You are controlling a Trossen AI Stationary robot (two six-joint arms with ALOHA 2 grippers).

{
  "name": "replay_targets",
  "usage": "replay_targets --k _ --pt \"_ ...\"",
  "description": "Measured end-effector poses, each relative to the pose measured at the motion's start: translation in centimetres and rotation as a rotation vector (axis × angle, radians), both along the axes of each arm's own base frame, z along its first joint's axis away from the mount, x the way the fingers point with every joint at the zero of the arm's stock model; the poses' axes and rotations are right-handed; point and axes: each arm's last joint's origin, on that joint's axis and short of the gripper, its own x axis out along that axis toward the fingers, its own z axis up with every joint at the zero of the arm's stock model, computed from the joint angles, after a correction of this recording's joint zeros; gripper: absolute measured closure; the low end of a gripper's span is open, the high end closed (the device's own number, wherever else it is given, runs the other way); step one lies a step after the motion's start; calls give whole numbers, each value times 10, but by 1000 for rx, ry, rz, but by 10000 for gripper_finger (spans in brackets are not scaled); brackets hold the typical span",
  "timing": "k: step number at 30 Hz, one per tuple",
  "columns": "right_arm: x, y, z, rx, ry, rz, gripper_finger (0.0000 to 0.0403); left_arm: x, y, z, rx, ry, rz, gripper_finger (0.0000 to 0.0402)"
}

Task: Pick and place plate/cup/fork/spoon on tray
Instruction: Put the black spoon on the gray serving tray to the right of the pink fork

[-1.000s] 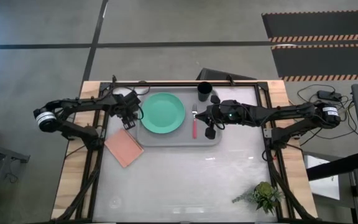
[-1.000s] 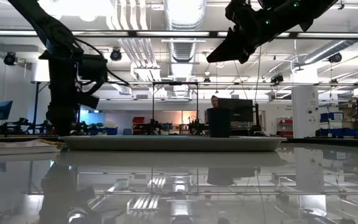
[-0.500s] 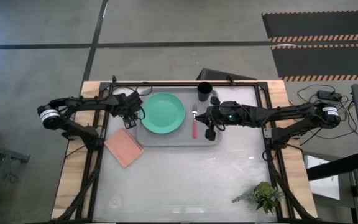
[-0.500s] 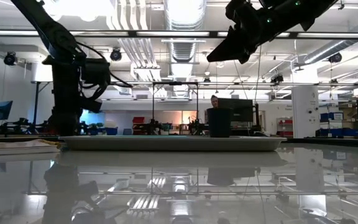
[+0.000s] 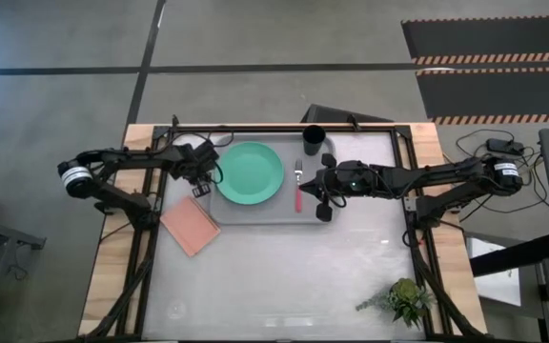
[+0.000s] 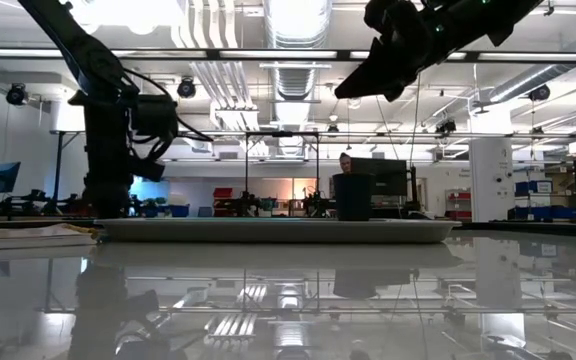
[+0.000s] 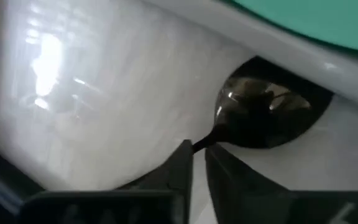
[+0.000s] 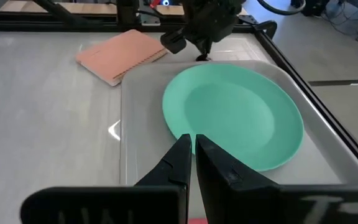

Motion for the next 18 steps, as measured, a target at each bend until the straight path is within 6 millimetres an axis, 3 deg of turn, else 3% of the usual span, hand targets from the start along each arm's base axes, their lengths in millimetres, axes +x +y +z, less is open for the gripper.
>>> replay_targets --k 8,18 --pt "0 4 -2 9 4 11 390 -7 -2 14 110 -2 54 401" --pt "0 7 -2 25 3 11 390 -18 -10 50 210 -179 57 401"
